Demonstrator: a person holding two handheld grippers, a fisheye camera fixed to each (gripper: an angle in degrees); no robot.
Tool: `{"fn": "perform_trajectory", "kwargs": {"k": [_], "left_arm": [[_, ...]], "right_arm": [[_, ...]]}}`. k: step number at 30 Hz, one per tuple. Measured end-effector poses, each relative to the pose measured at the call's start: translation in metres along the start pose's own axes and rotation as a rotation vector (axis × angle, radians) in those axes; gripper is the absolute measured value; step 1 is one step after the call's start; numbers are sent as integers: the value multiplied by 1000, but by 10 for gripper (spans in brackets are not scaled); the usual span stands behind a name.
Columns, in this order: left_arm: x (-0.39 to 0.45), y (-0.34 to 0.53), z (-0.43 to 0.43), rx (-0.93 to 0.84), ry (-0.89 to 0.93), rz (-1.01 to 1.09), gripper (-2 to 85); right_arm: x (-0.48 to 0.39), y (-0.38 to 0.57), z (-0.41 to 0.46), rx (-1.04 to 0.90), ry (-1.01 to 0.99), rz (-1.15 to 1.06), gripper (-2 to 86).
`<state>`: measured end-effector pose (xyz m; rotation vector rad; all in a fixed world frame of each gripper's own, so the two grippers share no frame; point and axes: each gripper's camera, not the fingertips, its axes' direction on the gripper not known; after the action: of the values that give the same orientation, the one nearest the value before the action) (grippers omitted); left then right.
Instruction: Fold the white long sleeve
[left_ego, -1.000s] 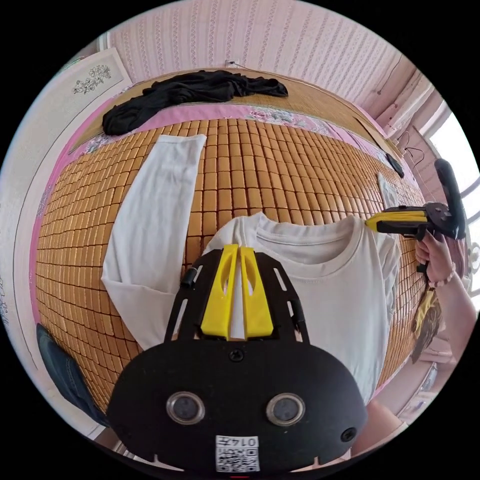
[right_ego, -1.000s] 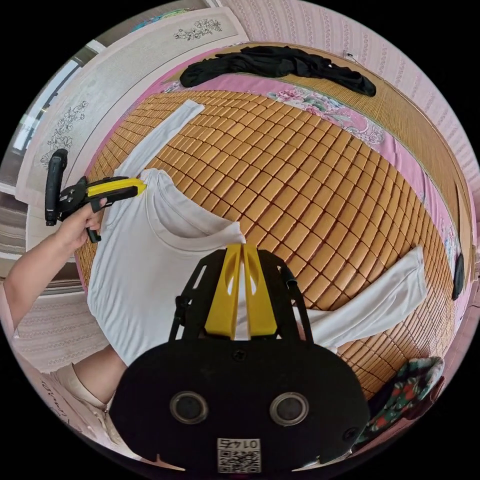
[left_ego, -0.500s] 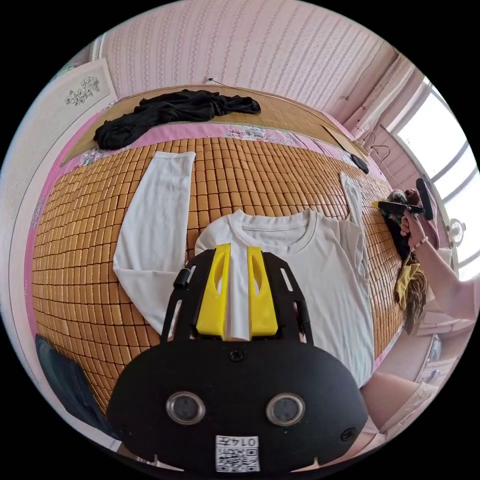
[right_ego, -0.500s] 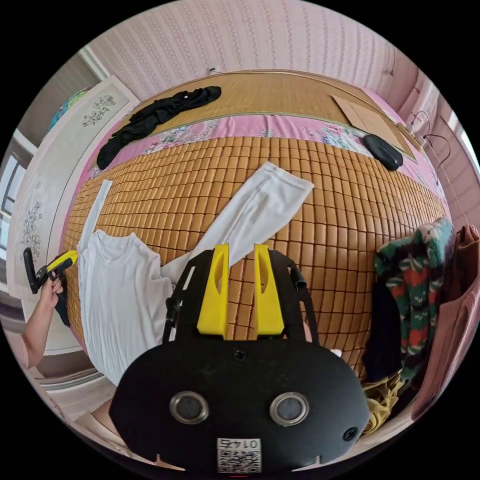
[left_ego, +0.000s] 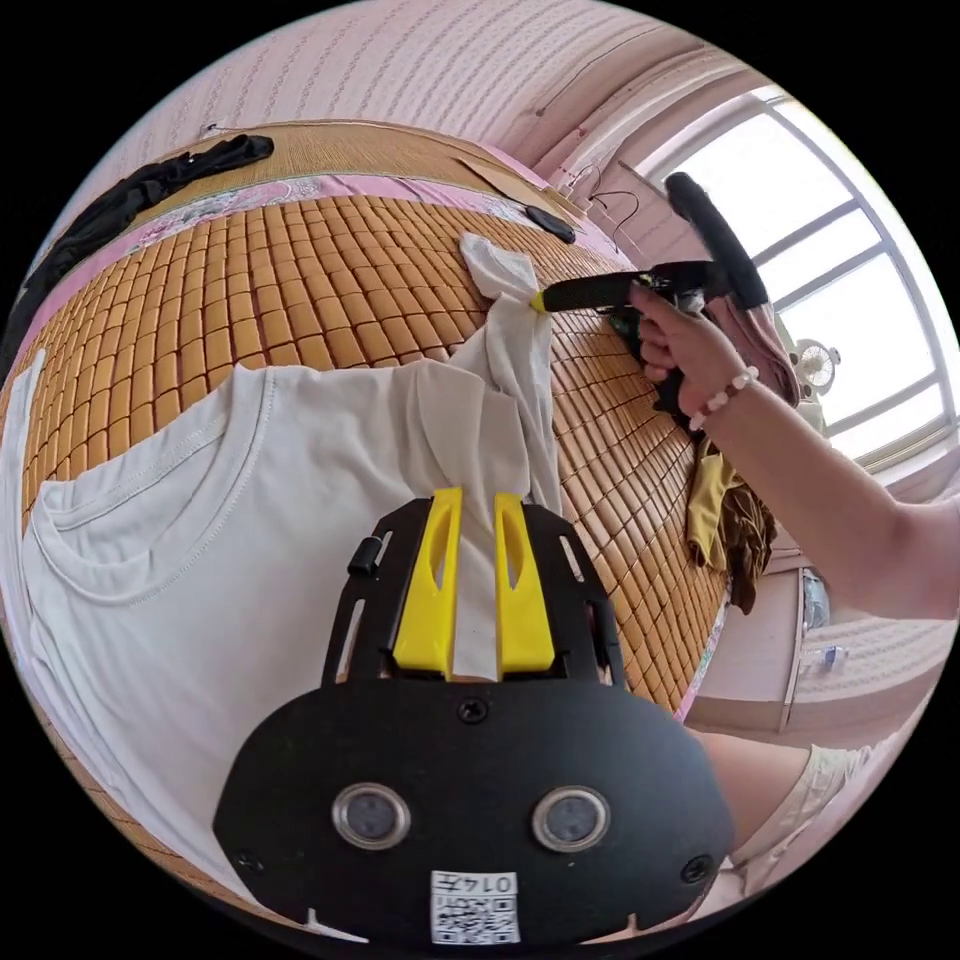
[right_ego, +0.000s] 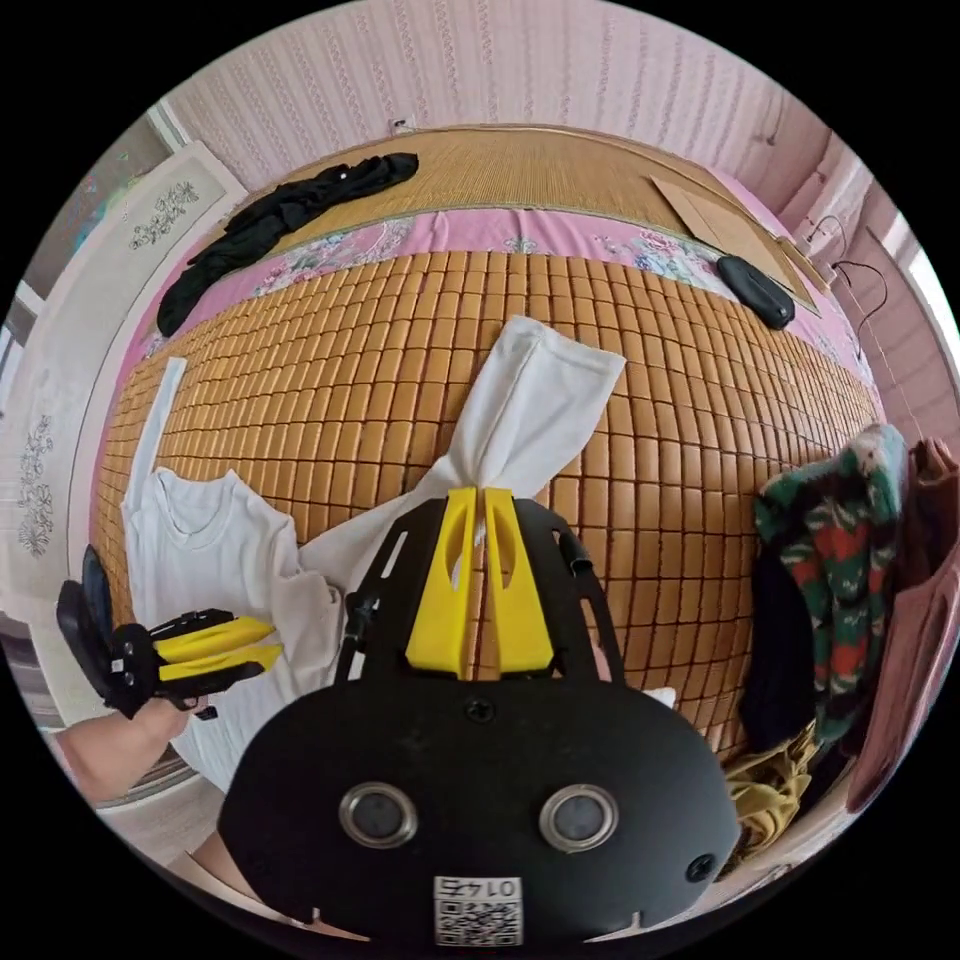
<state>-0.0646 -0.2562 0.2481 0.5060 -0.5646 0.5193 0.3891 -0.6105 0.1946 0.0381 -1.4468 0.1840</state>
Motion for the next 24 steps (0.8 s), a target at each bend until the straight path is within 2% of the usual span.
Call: {"fn": "perform_trajectory", "kwargs": {"k": [4,9,15,19,21,24], "left_arm": [[3,1,14,-82,-4,5,52],[15,-4,12,-70,5,16,55],[57,-30,5,13,-47,118,61],[69,-47,36,-34,-56,92,63],[72,-49,52,-75,-74,74,58],[75,-45,55,-16,-67,52,45]], "right_arm": [[36,85,-53,109,-65,118,15],[84,189,-27,-192,-87,267,76],[88,177,-34,-34,-57,163,95],[69,157,-1,-74,-13,38,101],[76,160,27,-134,-21,52,46],[102,186,7,-67,-95,177,7]]}}
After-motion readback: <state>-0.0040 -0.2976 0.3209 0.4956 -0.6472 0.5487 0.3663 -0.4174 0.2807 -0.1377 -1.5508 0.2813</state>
